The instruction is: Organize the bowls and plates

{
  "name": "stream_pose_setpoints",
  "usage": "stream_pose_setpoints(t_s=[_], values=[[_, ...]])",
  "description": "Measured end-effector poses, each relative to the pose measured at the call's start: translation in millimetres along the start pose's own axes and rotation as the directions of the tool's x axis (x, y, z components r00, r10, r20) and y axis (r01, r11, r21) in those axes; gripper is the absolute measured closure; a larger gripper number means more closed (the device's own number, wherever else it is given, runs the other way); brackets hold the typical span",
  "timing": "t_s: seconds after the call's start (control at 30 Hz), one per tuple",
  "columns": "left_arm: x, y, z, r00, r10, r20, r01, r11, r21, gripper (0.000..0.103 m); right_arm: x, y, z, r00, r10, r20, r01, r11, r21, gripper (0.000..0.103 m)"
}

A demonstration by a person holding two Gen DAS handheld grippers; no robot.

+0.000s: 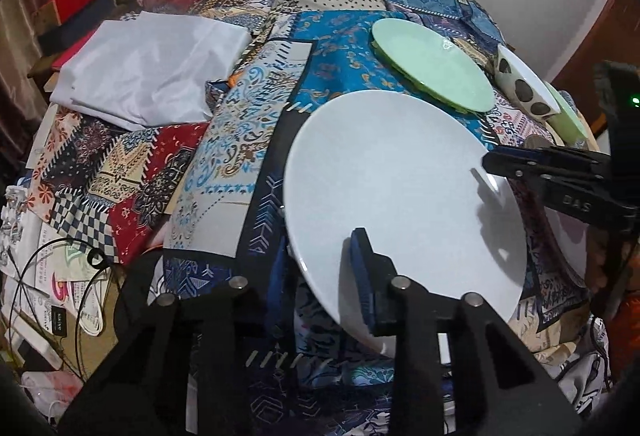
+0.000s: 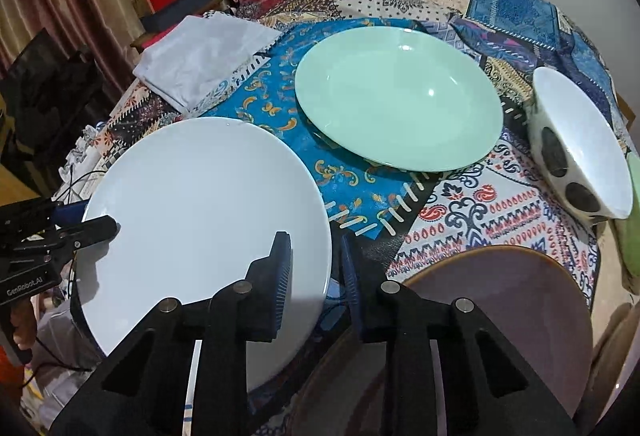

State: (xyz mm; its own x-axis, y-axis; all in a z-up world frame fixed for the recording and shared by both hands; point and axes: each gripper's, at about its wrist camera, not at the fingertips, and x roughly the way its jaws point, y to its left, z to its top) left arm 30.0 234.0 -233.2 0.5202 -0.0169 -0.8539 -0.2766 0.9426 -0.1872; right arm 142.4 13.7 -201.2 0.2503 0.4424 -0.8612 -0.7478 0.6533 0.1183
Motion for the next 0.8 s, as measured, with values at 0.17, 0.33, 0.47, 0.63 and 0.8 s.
stream_pose_setpoints(t_s=[0.17, 0.33, 0.47, 0.63, 0.8], values=[[1, -1, 3, 1.000, -0.003, 0.003, 0.003, 1.000, 0.008, 0.074, 8, 2, 2, 1.000, 0.007, -0.030, -0.008, 1.000, -0.006, 0.083], [2, 4, 8, 1.000, -0.007, 0.001, 0.007, 1.000, 0.003, 0.075, 8, 4, 3, 1.000, 0.003, -0.029, -0.003, 1.000, -0.003, 0.082], [4, 11, 13, 1.000, 0.012, 0.001, -0.012, 1.000, 0.000, 0.075, 8, 5, 3, 0.999, 0.028, -0.029, -0.027, 1.000, 0.016, 0.082], [4, 22, 12, 1.000, -0.003, -0.016, 0.003, 1.000, -0.023, 0.074, 8, 12, 4, 0.998, 0.051, -0.024, -0.050, 0.999, 0.013, 0.082], [3, 25, 3, 0.998, -0.046, -0.035, 0.044, 0.998, -0.046, 0.074, 8, 13, 3, 0.997, 0.066, -0.029, -0.066, 0.998, 0.020, 0.082]])
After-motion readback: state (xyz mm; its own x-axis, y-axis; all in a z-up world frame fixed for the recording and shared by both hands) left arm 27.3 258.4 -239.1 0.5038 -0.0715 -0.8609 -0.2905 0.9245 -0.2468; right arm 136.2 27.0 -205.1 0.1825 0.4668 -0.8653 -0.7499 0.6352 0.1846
